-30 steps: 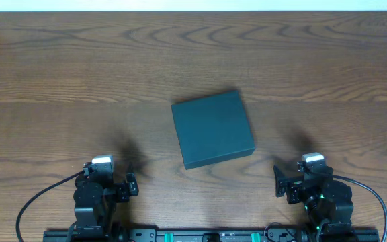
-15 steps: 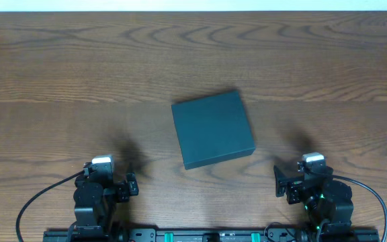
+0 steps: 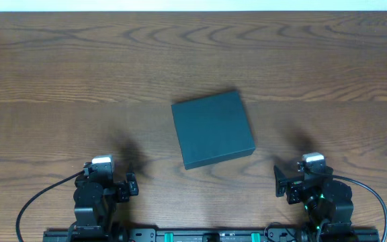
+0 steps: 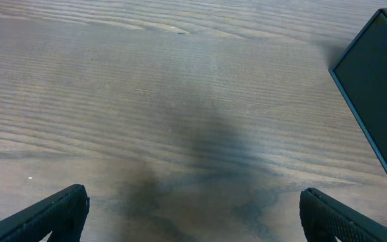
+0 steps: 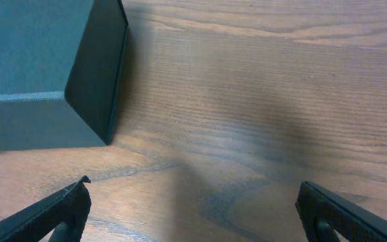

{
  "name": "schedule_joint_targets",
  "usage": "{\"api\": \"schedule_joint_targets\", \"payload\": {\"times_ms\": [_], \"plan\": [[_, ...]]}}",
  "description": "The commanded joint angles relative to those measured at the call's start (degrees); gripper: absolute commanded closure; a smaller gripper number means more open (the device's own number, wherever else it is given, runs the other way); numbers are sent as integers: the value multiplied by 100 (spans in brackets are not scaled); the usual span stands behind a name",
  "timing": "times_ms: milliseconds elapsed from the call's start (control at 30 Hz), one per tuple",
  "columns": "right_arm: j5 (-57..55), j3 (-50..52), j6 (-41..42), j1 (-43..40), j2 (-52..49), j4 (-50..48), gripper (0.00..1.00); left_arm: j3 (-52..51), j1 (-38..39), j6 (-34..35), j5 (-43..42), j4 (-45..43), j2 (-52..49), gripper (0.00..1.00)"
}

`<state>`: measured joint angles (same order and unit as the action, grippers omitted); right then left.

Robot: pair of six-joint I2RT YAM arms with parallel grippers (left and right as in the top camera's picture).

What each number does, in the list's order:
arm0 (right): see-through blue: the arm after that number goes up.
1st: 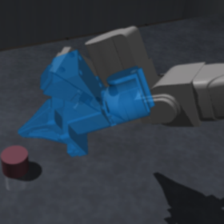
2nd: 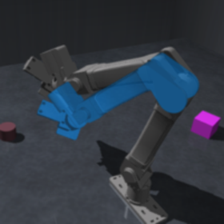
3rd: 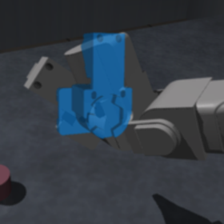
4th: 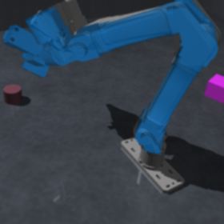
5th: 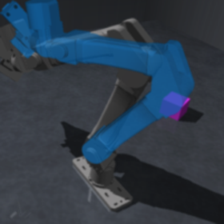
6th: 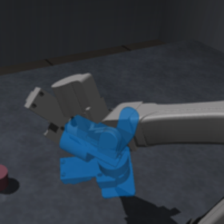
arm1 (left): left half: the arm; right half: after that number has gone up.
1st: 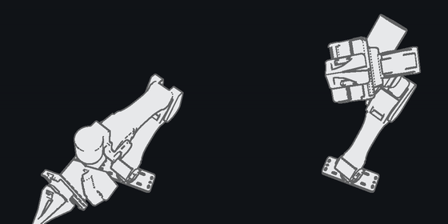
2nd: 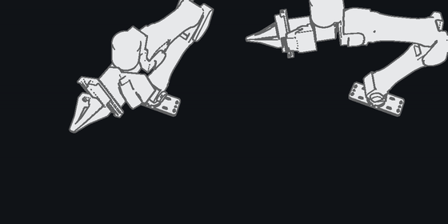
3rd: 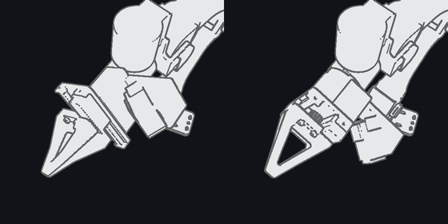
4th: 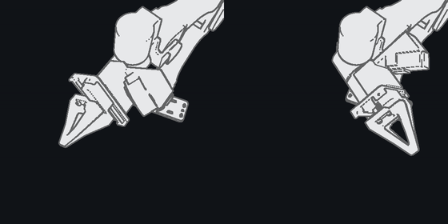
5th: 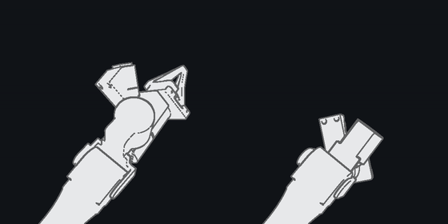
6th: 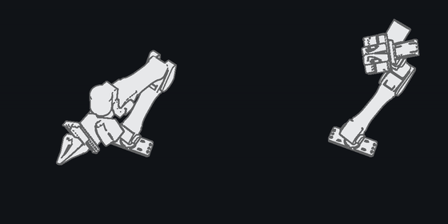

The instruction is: Pack container

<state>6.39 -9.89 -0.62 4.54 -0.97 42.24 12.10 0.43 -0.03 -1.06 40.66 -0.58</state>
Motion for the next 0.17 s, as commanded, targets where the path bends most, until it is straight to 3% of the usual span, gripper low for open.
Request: {"api": "schedule_joint_targets", "payload": {"times_ms": [0,133], "plan": [[-17,57,59,-85,66,-2,1,0,-13,-37,68,-4,37,2],[-17,57,59,-85,66,-4,1,0,-13,-35,68,-4,37,1]]}}
